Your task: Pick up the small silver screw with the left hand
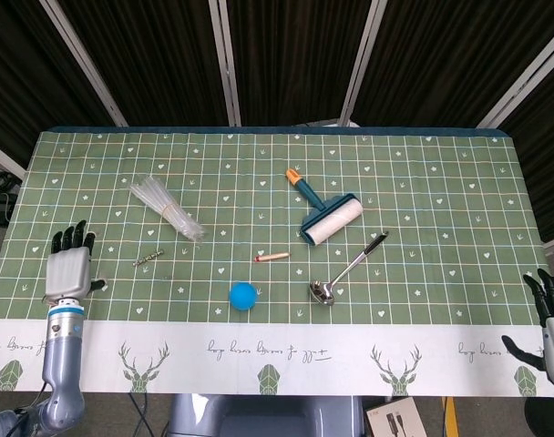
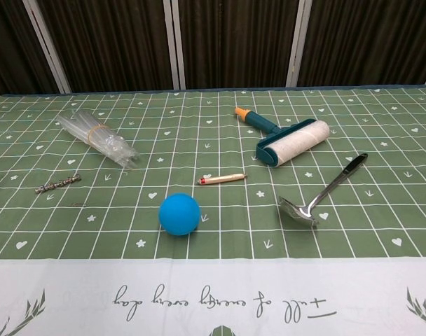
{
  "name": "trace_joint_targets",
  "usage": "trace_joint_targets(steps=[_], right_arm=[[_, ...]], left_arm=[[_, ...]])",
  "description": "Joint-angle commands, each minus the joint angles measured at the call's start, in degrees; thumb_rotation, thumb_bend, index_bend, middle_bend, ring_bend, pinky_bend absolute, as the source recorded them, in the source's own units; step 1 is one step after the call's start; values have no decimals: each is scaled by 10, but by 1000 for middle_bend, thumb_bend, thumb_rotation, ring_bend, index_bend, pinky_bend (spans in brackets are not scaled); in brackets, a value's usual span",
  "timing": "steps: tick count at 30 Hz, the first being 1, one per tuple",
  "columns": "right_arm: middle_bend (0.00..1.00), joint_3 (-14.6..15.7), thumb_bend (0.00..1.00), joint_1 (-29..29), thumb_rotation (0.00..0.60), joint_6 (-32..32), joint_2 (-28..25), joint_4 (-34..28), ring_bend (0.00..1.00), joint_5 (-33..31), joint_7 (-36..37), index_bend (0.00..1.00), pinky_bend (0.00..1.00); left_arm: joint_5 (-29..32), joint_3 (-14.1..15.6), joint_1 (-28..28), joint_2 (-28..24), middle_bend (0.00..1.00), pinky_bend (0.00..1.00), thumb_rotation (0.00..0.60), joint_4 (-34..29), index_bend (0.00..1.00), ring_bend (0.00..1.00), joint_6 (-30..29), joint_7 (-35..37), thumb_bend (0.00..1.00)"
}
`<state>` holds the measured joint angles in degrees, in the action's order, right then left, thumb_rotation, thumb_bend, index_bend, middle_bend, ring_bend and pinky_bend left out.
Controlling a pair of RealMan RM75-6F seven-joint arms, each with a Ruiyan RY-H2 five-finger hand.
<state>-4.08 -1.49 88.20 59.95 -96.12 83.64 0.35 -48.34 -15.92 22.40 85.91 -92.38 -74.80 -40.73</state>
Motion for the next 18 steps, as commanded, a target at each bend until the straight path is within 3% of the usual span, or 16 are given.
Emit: trace_joint_targets(steps=[1, 6, 18], right_arm=[[0, 0, 75, 0, 600, 0, 0, 0, 0, -1, 2, 68, 86], [0, -1, 75, 0, 600, 2, 0, 0, 0, 1, 5, 69, 86], [0, -2, 75, 0, 600, 2, 2, 0, 0, -1, 10, 70, 86]], left_arm=[[39, -12, 23, 26, 0, 0, 600, 26, 145, 0, 7, -24, 286], [83, -20, 50, 64, 0, 0, 600, 74, 143, 0, 10, -50, 296], [105, -17, 88, 113, 0, 0, 600, 162, 188, 0, 35, -56, 320]])
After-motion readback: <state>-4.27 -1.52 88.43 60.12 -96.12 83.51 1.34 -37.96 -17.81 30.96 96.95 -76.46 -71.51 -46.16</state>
